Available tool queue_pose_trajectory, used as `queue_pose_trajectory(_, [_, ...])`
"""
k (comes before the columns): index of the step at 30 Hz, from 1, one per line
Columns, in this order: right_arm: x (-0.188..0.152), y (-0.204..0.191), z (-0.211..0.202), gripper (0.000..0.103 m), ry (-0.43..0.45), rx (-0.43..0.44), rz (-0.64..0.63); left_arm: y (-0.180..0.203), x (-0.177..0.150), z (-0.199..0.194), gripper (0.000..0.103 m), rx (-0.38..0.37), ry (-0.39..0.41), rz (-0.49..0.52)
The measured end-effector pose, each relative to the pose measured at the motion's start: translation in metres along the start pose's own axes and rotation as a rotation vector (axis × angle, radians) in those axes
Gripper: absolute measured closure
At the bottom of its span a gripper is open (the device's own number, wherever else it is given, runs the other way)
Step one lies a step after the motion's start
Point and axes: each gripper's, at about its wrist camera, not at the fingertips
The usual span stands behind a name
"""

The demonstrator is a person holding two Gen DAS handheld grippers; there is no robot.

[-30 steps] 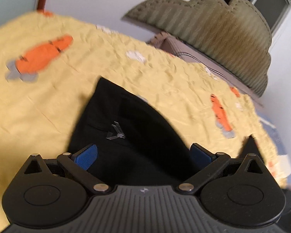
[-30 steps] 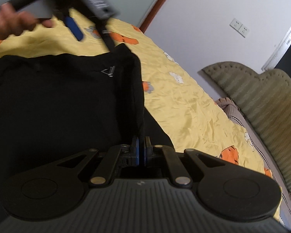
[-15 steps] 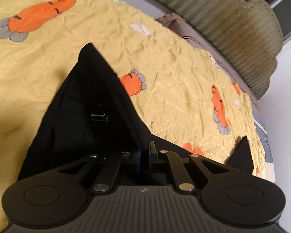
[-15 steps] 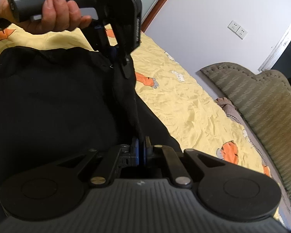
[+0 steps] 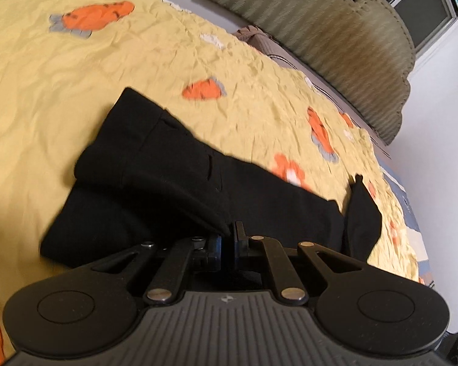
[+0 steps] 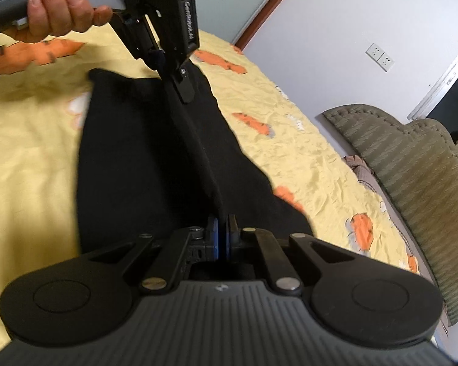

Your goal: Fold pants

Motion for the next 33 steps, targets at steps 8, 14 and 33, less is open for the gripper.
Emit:
queue_pose_trajectory(8, [-0.017, -0.035, -0.022, 0.097, -0.045, 0.035, 0.038, -0.009, -0.036, -0.018, 0.096, 0.025, 0.023, 0.04])
queue_pose_trajectory(14, [-0.017, -0.059, -0.022, 0.097, -0.061, 0.072, 0.016, -0.018, -0.052, -0.017, 0.096, 0.074, 0.003, 0.073])
queue_pose_trajectory(33, [-0.032, -0.065, -0.025, 0.095, -0.082, 0.048, 0.043, -0.012, -0.06, -0.074, 0.074, 0.128, 0.074, 0.274])
Point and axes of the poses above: each gripper's, at about its wrist camera, not at the fingertips, and z roughly the way its jaws point, y to its right, x to its top, and after that the axes turned 2 degrees about z, right-handed
